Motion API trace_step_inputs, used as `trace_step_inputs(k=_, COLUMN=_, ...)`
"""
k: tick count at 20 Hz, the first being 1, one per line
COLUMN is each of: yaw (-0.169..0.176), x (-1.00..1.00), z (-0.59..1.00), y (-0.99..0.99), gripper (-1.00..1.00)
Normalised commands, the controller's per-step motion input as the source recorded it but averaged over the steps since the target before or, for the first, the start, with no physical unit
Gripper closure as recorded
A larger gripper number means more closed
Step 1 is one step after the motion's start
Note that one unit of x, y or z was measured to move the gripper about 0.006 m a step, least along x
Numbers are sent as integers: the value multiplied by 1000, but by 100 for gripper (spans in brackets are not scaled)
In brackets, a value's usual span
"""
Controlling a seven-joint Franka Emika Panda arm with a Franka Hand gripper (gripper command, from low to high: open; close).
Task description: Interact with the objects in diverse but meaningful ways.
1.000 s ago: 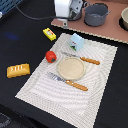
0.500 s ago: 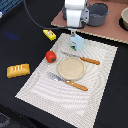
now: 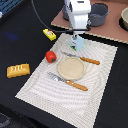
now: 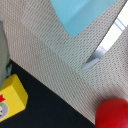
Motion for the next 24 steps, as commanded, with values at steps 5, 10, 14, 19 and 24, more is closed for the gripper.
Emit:
trace_step_inputs(k=5, yaw=143, x=440, z=0, y=0, gripper=-100)
trace_step_inputs(k=10, yaw=49, x=350, z=-34, y=0, gripper=-100)
trace_step_inputs(k=14, yaw=30, x=311, z=-18, y=0, gripper=-100)
trace_step_inputs(k=19, yaw=52, x=329, z=-49, y=22, gripper=-100)
trace_step_inputs(k=24, yaw=72, x=386, z=-88, y=127, gripper=-100)
